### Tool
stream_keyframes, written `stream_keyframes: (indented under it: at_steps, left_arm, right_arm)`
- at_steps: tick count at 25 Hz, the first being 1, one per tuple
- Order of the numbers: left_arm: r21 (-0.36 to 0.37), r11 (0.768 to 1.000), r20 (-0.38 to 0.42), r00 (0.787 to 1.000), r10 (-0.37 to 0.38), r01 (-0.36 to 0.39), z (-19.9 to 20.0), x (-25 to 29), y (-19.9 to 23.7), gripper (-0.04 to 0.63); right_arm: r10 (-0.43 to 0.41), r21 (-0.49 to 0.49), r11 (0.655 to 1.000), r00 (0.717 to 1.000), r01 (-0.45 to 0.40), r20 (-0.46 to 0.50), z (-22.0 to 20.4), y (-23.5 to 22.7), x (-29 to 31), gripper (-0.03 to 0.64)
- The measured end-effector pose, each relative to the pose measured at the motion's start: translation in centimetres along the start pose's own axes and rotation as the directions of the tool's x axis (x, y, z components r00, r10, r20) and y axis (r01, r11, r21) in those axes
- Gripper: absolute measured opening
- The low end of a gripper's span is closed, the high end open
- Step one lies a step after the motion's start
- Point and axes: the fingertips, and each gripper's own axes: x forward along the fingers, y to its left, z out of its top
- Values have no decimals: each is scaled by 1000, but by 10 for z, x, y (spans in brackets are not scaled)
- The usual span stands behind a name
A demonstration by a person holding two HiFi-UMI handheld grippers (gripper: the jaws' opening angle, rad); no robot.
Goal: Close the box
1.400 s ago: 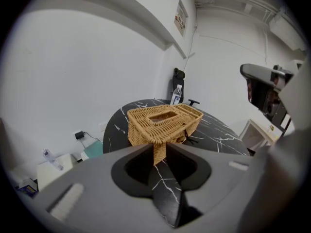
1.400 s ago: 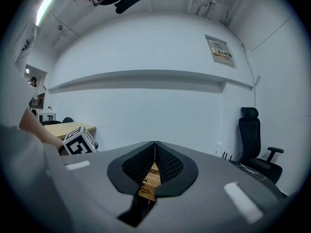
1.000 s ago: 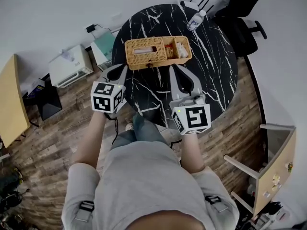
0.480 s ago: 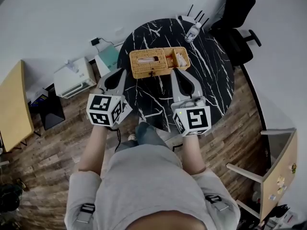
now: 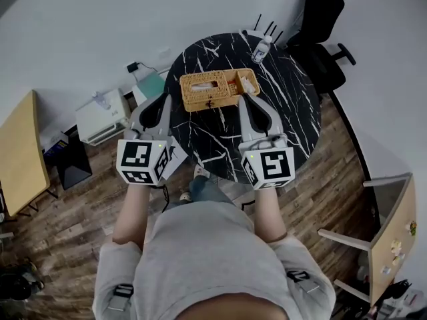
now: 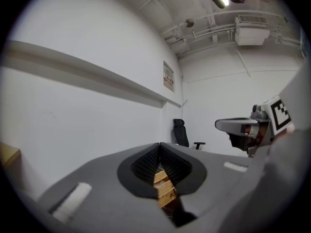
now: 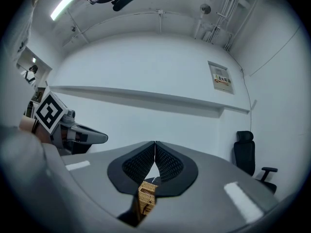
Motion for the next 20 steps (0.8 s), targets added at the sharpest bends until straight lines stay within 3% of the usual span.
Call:
stream_keyframes:
  at_steps: [20]
  left_arm:
    - [44, 994, 182, 979, 89, -98, 57, -63, 2, 60]
  right_arm:
    - [-103, -21, 994, 992, 105, 69, 35, -2, -50, 5]
